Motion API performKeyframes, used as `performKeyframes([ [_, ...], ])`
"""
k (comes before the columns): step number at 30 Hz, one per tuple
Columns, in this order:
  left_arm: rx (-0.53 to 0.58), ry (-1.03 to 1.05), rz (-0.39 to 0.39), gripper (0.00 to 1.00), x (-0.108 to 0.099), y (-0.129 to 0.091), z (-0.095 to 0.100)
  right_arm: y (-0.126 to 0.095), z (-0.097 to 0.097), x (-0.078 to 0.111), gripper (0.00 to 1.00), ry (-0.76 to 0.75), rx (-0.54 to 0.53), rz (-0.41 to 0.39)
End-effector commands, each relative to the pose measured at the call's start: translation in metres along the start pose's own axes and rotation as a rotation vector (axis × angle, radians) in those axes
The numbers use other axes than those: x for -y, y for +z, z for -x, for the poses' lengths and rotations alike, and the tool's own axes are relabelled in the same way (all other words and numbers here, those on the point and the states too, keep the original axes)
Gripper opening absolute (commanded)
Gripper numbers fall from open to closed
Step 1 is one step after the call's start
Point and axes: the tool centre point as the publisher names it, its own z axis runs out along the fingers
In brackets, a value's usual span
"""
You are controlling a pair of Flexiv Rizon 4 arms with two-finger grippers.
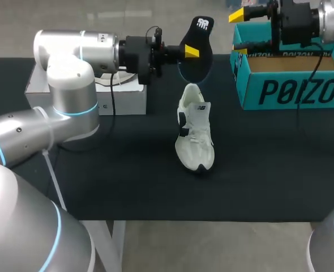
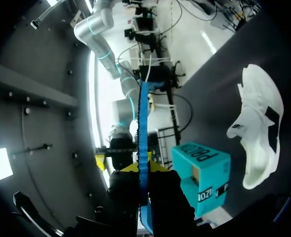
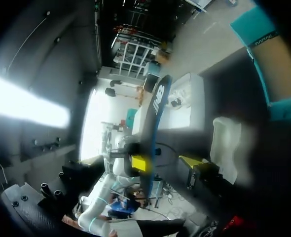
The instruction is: Take the shoe out of the shoebox, open the shoe tongue, remove and reinsert the insole, then place the shoe into the shoebox
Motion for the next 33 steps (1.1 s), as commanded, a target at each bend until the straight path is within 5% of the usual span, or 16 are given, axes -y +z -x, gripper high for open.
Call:
performKeyframes([
  [1,-0.009,0.002,-0.003,0.0,-0.002,-0.004,0.0,-0.027,-0.002,0.02,1.0,-0.019,0.084,0.03],
  [9,-0.007,-0.006,0.003,0.0,-0.006,-0.007,-0.002,-0.05,0.002,0.028,1.0,0.022,-0.084,0.121],
  [33,-0.007,-0.031,-0.003,0.0,-0.011,-0.009,-0.003,-0.043,0.023,0.041,1.0,0.018,-0.038,0.086],
])
